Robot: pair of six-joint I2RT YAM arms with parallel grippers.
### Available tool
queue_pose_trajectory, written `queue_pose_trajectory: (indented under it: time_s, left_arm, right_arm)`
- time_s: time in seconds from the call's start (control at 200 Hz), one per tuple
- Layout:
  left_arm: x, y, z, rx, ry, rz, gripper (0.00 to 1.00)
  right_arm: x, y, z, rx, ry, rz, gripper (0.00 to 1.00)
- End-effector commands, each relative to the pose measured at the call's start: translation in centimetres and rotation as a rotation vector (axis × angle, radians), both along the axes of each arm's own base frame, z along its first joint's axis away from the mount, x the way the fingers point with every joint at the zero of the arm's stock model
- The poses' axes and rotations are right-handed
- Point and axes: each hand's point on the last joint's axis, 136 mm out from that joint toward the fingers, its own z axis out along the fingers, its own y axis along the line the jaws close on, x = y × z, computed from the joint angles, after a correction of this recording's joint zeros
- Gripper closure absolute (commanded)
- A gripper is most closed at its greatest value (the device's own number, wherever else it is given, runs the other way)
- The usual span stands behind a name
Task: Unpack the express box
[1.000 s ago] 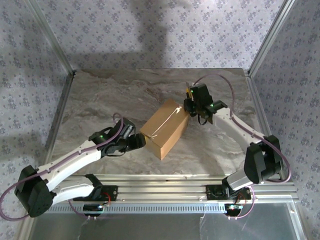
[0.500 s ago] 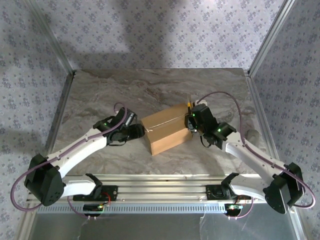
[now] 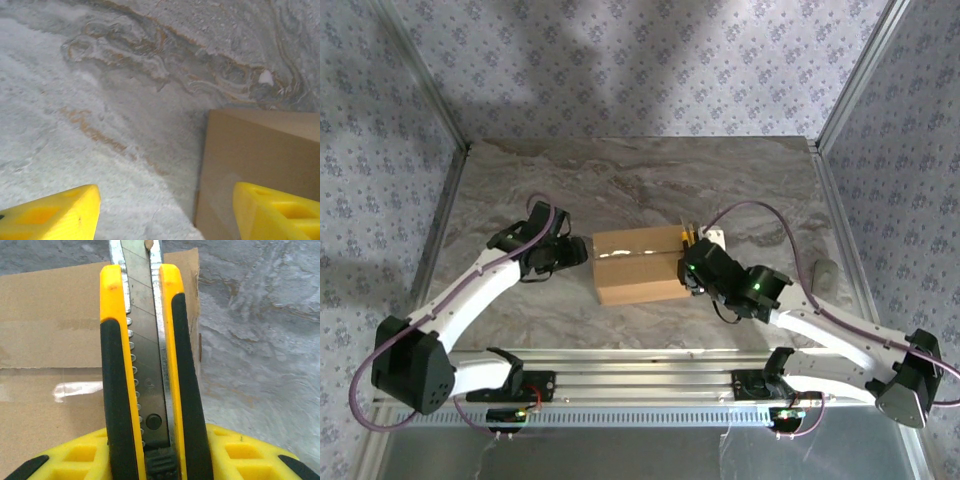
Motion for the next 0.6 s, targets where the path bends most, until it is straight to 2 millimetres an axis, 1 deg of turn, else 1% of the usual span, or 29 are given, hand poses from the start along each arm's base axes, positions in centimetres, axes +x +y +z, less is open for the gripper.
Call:
queue_pose_trajectory:
  time_s: [0.0, 0.065, 0.2, 0.31, 0.405, 0.535, 0.545, 0.595]
  left_arm:
    - [-2.4, 1.7, 1.4, 0.044, 0.009, -0.040, 0.29]
    - [-3.6, 2.1, 1.7, 0.046, 0.023, -0.056, 0.29]
    - [-6.3, 1.6, 2.5, -0.019, 0.050, -0.099, 0.29]
    - [-8.6, -0.2, 3.2, -0.066, 0.056, -0.178, 0.29]
    - [-10.8, -1.9, 3.6, -0.069, 0.068, -0.251, 0.29]
    - [-13.9, -4.3, 2.8, -0.094, 0.118, -0.315, 0.30]
    - [-14.1, -4.5, 2.7, -0.094, 0.120, -0.318, 0.30]
    - [-14.8, -5.1, 2.5, -0.094, 0.117, -0.324, 0.30]
  right_arm:
    - [-0.3, -2.7, 0.8, -0.072, 0.028, -0.036, 1.00]
    - [0.4, -3.1, 1.6, -0.063, 0.012, -0.037, 1.00]
    - [2.1, -3.5, 2.9, -0.034, -0.004, -0.031, 1.00]
    - [3.4, -3.8, 3.5, -0.008, -0.020, -0.035, 1.00]
    - [5.1, -4.1, 3.8, 0.016, -0.022, -0.036, 1.00]
    - [7.5, -4.7, 3.5, 0.004, 0.009, -0.042, 1.00]
    - [7.9, -4.5, 3.8, 0.011, -0.007, -0.041, 1.00]
    - [8.8, -4.4, 3.9, 0.010, -0.013, -0.042, 1.00]
